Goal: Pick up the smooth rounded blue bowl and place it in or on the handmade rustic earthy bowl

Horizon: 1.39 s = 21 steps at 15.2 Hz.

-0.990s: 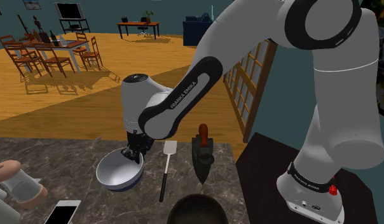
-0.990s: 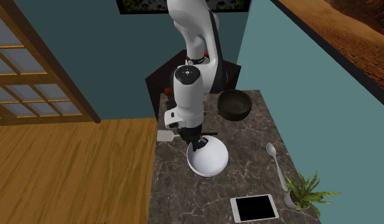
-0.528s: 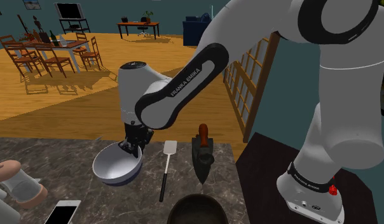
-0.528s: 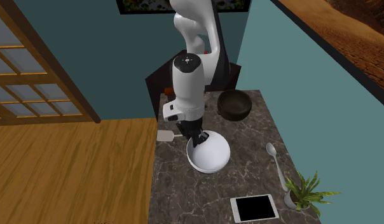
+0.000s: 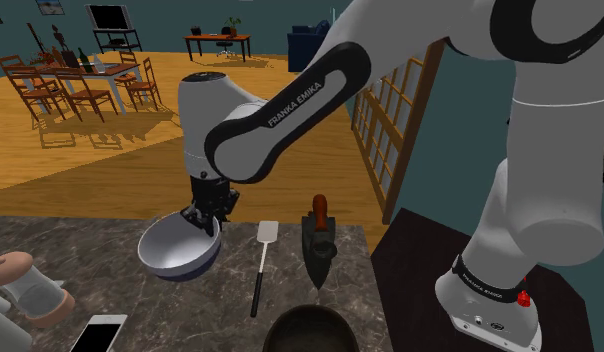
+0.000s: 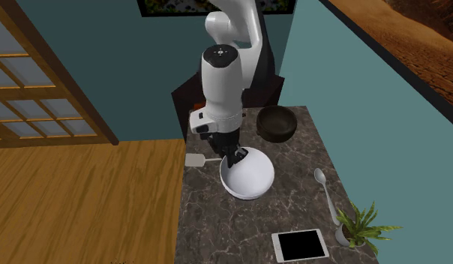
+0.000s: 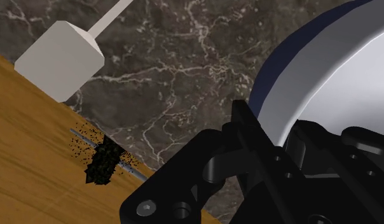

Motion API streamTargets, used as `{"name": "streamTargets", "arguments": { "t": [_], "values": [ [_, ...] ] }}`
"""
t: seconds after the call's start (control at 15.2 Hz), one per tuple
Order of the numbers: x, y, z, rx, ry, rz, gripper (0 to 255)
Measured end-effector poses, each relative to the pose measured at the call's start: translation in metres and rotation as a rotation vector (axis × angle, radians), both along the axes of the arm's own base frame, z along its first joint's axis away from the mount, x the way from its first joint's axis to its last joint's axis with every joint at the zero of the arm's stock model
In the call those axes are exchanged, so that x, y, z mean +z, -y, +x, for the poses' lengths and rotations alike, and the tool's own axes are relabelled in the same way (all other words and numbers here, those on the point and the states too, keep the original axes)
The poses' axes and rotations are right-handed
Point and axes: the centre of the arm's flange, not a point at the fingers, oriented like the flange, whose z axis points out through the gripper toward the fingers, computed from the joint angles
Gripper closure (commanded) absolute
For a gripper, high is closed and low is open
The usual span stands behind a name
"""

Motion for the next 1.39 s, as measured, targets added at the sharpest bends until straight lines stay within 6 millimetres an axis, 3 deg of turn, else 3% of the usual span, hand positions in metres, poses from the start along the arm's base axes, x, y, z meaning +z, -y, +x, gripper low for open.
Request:
{"name": "streamTargets", "arguments": {
  "t": [0.92,1.06,1.39],
  "values": [
    [0.073,0.000,-0.001,0.000,0.000,0.000,255],
    [0.075,0.002,-0.016,0.000,0.000,0.000,255],
    [0.081,0.003,-0.083,0.001,0.000,0.000,255]
  ]
}}
